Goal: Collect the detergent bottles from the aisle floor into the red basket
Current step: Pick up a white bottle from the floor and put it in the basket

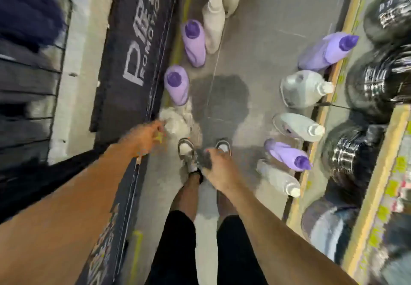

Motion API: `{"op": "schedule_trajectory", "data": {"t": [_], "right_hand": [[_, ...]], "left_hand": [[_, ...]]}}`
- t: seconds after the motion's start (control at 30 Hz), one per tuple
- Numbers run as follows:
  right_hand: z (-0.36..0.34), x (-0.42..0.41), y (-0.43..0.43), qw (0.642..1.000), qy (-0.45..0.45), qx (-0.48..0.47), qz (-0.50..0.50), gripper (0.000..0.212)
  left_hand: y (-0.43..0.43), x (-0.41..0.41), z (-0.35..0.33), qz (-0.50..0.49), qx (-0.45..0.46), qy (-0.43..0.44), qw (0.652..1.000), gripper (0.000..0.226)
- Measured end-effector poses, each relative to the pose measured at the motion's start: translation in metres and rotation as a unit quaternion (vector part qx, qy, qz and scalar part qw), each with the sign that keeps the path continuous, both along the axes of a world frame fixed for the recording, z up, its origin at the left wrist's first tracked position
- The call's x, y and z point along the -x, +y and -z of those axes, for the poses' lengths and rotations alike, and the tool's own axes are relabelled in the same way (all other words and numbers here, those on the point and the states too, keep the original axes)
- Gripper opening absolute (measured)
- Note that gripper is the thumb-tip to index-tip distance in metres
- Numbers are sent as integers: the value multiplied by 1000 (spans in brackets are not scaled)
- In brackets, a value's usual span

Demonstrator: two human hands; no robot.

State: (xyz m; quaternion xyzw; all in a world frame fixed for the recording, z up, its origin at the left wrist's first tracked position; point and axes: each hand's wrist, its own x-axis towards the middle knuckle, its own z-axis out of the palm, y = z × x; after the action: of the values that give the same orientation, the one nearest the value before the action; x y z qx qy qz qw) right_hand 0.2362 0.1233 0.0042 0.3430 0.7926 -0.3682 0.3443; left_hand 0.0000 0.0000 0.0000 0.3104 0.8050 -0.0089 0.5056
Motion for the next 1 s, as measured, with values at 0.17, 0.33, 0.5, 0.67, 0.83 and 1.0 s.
{"op": "schedule_trajectory", "data": {"t": [0.17,0.33,0.5,0.67,0.83,1.0], "right_hand": [[155,31,-7,998,20,16,50,74],[289,62,-35,991,39,48,119,95],[355,78,-80,967,119,24,226,106],[372,69,-76,952,188,-12,242,100],[373,57,-34,975,199,-3,98,107],[366,56,23,978,205,-12,-44,104]], "left_hand": [[19,41,153,129,26,71,989,69],[12,53,248,308,-41,123,942,89],[5,56,294,311,-60,85,945,110],[-6,46,307,231,-94,71,966,106],[-23,-1,311,64,-55,46,995,117],[-6,-23,308,3,-77,49,996,110]]}}
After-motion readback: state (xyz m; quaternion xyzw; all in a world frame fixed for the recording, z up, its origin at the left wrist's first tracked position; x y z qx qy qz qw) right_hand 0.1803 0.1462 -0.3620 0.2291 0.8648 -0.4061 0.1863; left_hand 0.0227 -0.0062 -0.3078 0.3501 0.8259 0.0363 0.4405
